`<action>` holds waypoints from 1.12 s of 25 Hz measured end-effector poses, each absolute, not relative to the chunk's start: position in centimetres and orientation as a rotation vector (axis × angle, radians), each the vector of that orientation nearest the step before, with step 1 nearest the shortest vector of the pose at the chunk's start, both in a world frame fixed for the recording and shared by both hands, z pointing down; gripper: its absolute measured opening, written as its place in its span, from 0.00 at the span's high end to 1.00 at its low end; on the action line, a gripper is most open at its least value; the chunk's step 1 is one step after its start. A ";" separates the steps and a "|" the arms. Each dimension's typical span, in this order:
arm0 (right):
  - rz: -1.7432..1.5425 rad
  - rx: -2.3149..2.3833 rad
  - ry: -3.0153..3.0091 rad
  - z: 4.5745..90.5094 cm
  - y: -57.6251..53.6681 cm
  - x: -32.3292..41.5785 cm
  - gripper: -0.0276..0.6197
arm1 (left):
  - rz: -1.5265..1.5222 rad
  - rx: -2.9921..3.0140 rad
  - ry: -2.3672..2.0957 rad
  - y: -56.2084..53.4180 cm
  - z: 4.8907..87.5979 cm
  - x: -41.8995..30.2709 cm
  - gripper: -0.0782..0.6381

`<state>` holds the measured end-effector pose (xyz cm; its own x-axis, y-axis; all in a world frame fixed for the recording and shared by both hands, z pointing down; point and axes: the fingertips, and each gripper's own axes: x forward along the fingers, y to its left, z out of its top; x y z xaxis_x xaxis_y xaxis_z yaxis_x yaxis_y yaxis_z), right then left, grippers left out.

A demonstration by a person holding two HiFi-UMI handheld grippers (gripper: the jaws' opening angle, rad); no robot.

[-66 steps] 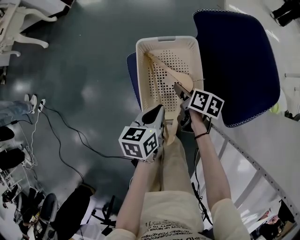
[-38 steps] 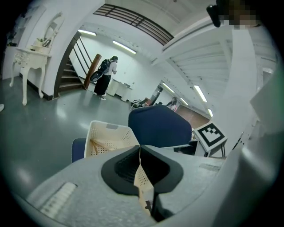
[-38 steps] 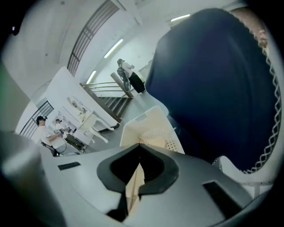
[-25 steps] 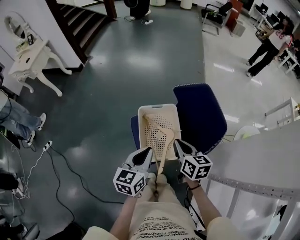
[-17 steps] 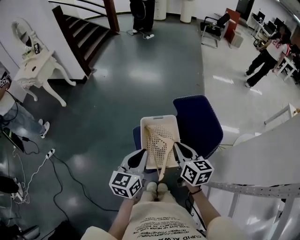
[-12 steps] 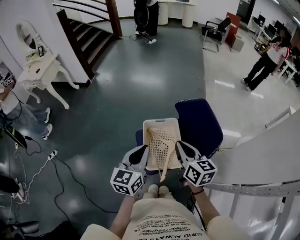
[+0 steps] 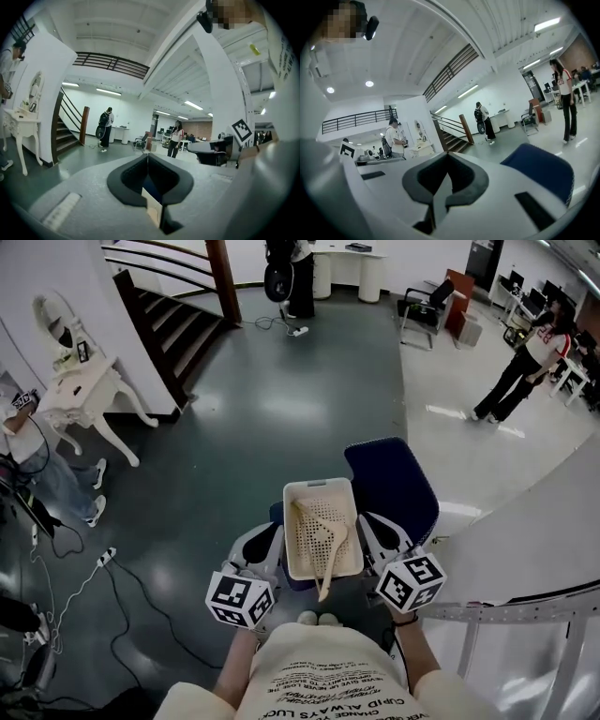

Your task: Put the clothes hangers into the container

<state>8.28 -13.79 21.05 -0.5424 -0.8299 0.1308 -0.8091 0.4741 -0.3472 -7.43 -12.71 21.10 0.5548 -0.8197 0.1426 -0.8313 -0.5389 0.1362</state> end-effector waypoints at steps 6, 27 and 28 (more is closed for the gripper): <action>-0.483 -1.469 2.654 19.9 -13.5 8.8 0.95 | 0.087 2.622 -1.442 -12.4 20.3 -7.6 0.86; -0.357 -1.597 2.644 19.4 -13.0 9.9 0.95 | 0.076 2.606 -1.506 -11.9 19.7 -9.6 0.86; -0.353 -1.602 2.646 19.3 -13.0 10.0 0.95 | 0.076 2.604 -1.506 -11.9 19.6 -9.6 0.86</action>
